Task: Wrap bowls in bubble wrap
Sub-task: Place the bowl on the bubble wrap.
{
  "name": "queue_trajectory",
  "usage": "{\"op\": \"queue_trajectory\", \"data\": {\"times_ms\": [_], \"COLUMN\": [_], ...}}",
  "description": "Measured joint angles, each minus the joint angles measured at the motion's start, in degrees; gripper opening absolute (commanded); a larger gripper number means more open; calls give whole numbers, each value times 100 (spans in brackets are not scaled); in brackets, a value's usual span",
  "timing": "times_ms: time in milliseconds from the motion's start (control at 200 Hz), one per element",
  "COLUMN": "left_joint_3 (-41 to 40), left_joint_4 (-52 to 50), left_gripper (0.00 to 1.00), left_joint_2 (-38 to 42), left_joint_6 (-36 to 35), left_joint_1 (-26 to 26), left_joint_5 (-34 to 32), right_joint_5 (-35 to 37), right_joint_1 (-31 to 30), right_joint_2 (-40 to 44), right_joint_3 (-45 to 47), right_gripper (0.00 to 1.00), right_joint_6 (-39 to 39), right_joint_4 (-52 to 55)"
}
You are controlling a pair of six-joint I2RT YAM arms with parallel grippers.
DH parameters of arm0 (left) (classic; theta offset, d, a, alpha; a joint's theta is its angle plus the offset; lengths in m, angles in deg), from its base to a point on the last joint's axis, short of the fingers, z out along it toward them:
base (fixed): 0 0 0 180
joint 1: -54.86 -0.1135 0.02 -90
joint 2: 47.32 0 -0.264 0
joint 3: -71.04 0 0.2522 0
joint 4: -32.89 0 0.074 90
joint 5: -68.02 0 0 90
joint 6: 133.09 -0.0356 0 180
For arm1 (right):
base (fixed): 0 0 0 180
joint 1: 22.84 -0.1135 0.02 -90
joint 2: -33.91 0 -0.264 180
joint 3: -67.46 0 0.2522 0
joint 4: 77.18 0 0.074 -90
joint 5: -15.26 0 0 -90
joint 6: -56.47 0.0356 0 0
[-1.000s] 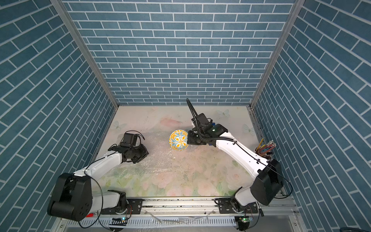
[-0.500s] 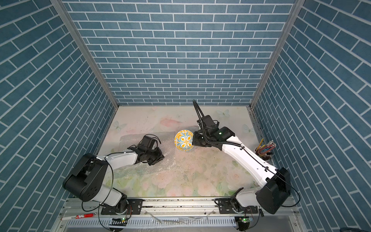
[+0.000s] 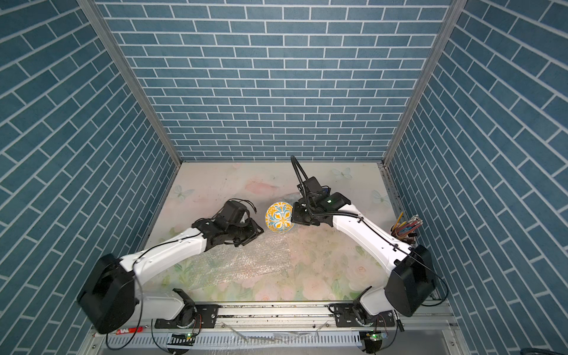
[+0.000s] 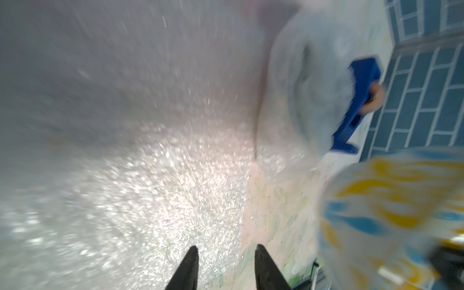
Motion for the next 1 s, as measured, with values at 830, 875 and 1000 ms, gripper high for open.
{"op": "queue_trajectory", "data": {"times_ms": [830,875,1000], "left_joint_3": [-173,-173,-173], "left_joint_4": [-935,-857,-671], "left_gripper": [9,9,9], "left_joint_2": [-46,-142,-267], "left_joint_6": [-1062,-1062,-1062], "left_joint_1": [-1499,-1462,-1394], "left_joint_5": [31,70,136], "right_joint_5": [-817,-723,-374], "right_joint_1": [-1276,-1276,-1276], "right_joint_2": [-2780,-2664,-1893], "right_joint_3": [-1062,-966,-417], "right_gripper": [51,57,62], "right_joint_6": [343,352,334], "right_joint_4": [-1093,-1058,-868]}}
